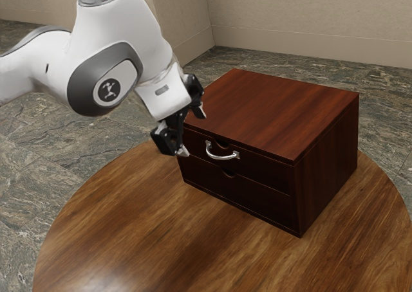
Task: Pull the drawer handle with one arm to open the drawer
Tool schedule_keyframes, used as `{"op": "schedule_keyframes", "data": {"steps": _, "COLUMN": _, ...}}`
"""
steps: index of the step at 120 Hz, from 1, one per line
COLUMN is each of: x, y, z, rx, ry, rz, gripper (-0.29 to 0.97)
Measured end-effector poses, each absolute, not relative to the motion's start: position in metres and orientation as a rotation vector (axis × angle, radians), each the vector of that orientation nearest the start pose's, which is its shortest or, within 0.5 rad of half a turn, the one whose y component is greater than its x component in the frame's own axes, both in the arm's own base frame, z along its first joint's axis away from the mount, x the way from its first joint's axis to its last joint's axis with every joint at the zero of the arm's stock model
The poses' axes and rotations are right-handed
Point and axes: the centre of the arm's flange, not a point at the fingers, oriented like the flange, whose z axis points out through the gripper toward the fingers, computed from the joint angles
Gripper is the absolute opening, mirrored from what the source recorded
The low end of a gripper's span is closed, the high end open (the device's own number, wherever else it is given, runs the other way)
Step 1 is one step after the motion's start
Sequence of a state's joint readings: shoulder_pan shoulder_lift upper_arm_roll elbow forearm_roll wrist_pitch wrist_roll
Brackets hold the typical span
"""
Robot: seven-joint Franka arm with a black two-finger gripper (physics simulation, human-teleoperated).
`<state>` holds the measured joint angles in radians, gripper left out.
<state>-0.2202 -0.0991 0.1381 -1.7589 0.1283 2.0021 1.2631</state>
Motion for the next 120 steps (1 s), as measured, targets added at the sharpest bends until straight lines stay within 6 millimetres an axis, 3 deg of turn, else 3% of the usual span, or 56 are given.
{"op": "schedule_keyframes", "data": {"steps": 38, "x": 0.567, "y": -0.039, "z": 0.598, "rx": -2.122, "ry": 1.884, "rz": -0.334, "gripper": 0.42}}
{"op": "schedule_keyframes", "data": {"steps": 96, "x": 0.574, "y": -0.041, "z": 0.562, "rx": -2.087, "ry": 1.938, "rz": -0.364, "gripper": 0.32}}
{"op": "schedule_keyframes", "data": {"steps": 120, "x": 0.57, "y": -0.036, "z": 0.55, "rx": -2.095, "ry": 1.937, "rz": -0.385, "gripper": 0.1}}
